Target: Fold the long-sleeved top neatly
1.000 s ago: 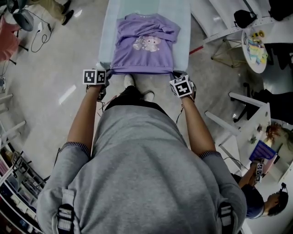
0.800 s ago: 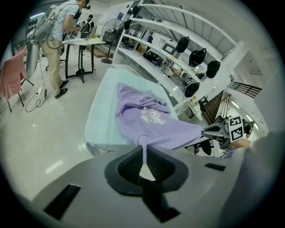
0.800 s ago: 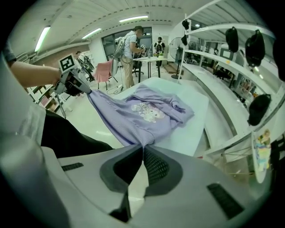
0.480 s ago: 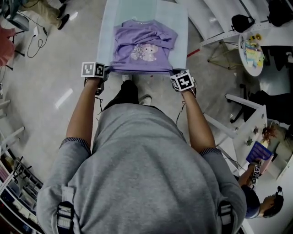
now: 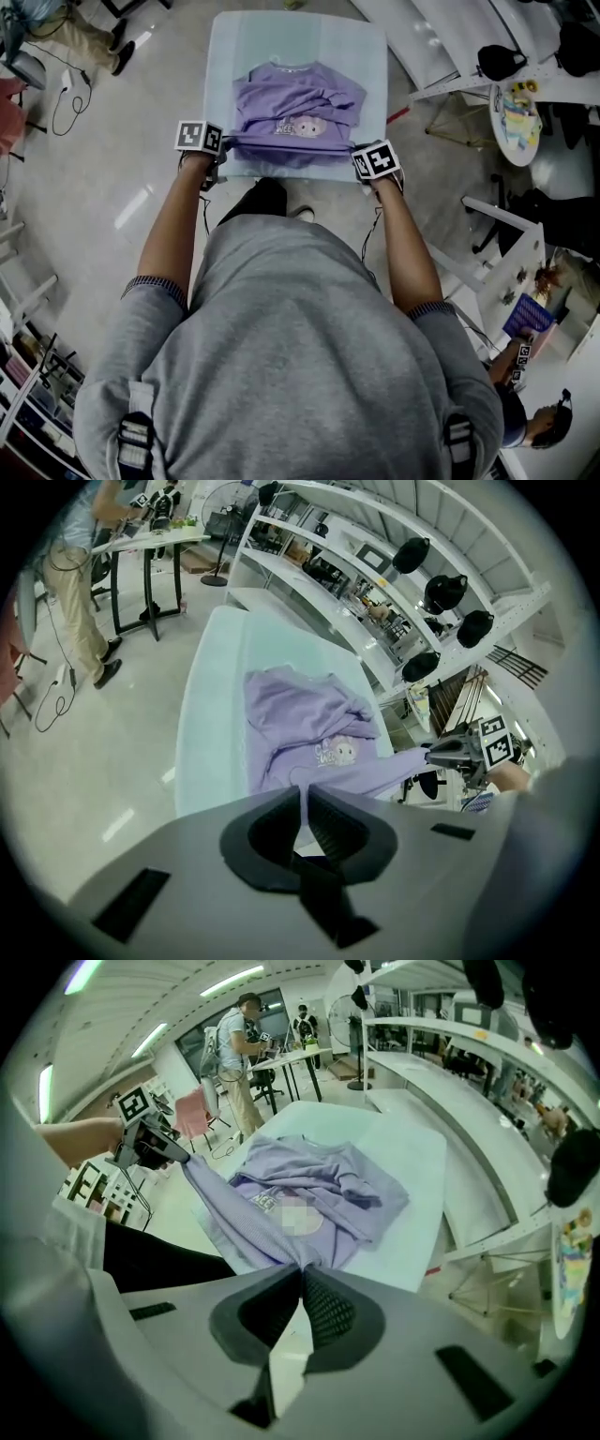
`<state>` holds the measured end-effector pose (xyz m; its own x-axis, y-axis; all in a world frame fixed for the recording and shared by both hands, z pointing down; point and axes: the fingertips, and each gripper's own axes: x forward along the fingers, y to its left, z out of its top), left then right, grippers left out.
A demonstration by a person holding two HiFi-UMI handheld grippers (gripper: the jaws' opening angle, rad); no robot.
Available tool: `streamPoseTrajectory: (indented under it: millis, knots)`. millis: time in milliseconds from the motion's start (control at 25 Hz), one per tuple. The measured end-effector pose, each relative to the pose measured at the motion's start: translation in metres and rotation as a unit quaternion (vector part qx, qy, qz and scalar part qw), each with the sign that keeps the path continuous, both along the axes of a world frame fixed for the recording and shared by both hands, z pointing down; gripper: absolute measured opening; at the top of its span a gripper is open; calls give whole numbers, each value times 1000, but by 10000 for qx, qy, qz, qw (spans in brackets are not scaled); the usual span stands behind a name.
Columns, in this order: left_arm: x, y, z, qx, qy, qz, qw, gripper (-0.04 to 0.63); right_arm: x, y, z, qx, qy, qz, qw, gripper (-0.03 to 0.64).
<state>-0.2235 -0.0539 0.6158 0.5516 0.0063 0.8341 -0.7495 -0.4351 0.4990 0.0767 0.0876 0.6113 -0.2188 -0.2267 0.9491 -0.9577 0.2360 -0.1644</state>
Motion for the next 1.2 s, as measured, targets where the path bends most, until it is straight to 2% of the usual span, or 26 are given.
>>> streamPoseTrajectory:
  millis: [440,760,880,1200]
  knots:
    - [31,-65,20,-226,-111,317,9992,40,24,-59,15,-245,-31,614,9978,23]
    - [48,-111,24,-311,-43,232,9992,40,41,-99,21,-421,-189,1074,9931,23]
    - [57,-125,28,-349,-40,235,9991,40,51,-114,24,-476,-241,1122,9923,25]
    - [70,-157,43,-473,-102,-150,9987,40,70,-158,38,-555,-470,1116,9911,25]
